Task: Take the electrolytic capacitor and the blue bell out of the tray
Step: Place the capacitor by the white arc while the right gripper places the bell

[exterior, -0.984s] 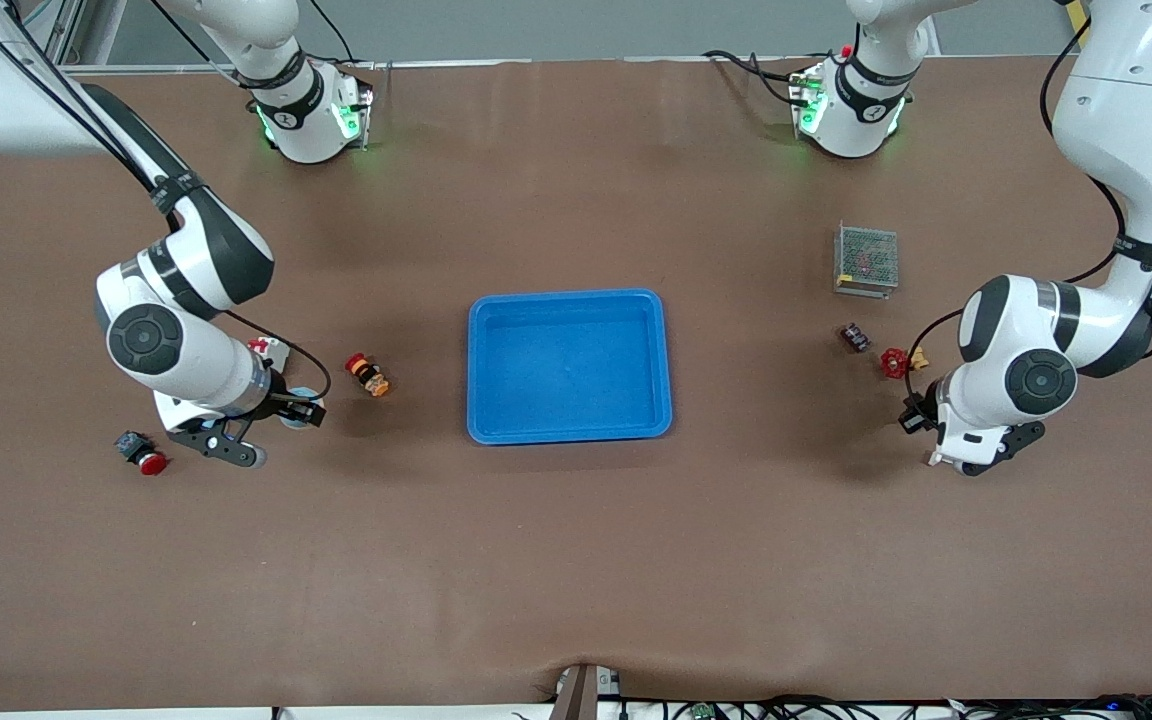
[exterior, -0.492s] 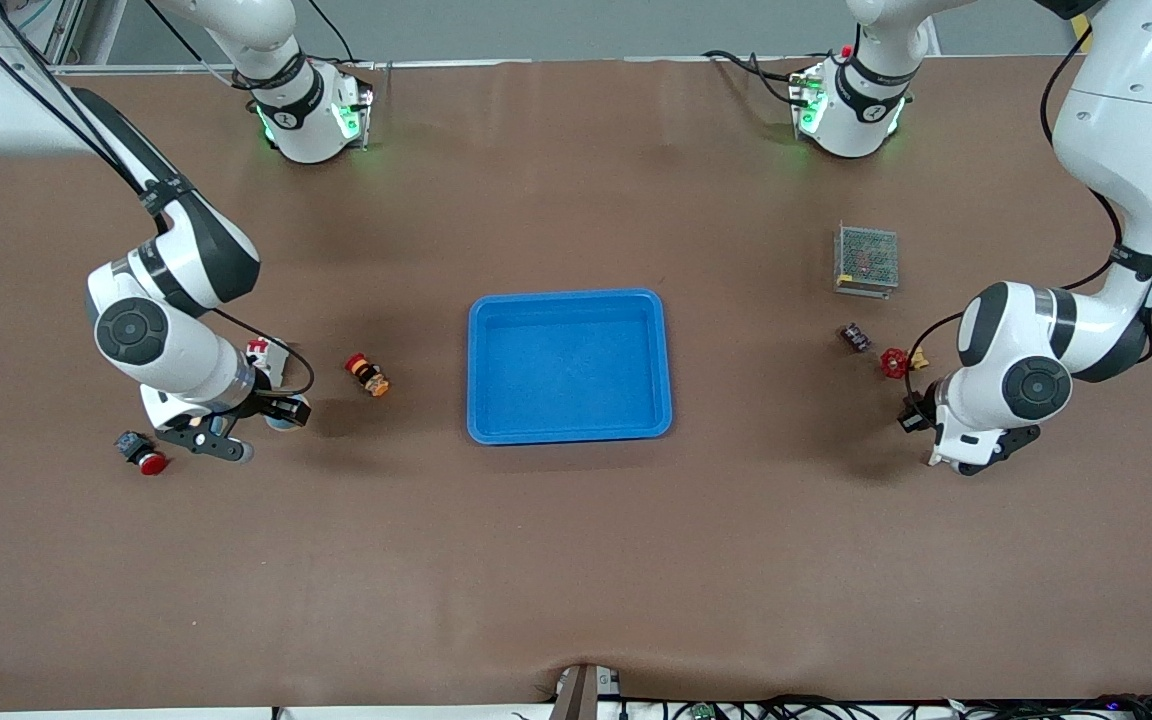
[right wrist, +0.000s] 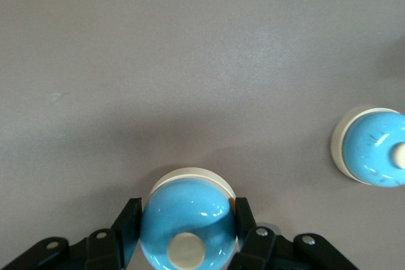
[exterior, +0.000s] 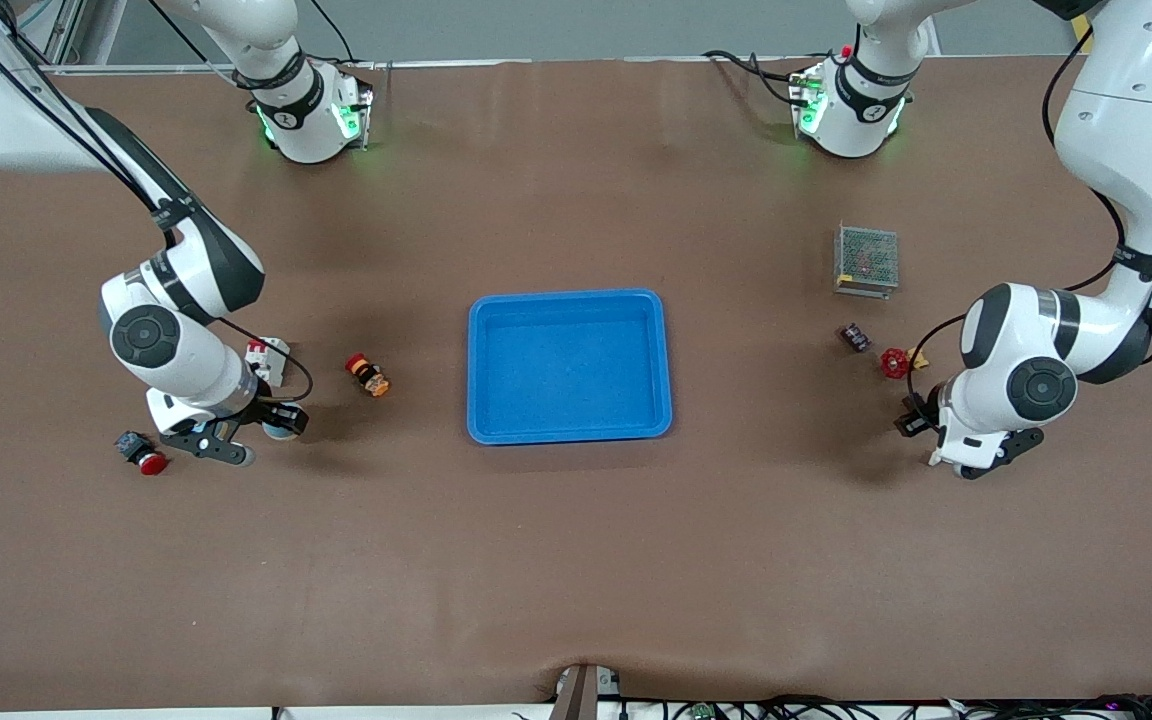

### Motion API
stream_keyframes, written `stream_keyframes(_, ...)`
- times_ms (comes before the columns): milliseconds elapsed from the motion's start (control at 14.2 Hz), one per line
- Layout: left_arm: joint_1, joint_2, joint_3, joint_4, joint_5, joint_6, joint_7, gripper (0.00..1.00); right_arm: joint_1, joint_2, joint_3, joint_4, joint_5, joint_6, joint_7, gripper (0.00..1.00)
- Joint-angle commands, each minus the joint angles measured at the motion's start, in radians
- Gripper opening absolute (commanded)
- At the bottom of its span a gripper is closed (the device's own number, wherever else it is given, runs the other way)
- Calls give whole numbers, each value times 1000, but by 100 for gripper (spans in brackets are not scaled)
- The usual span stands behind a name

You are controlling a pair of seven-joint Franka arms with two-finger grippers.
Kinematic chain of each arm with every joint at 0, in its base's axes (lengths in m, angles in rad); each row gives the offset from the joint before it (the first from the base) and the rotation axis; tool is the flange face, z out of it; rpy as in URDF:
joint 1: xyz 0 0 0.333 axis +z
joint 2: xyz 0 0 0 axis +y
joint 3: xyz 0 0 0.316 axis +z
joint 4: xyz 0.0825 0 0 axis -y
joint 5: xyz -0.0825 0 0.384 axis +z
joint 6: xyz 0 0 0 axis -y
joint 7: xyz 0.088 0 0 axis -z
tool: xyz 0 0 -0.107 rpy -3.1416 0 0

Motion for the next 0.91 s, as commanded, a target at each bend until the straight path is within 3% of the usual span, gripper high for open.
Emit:
stream_keyframes(0,6,-30,-9,11,22,-5,53,100,42,-1,-48,-8,-25,50,6,0)
stream_keyframes(843,8,-208,-22,115,3,-88,349,100,125,24,-154,-17,-25,165,12,0)
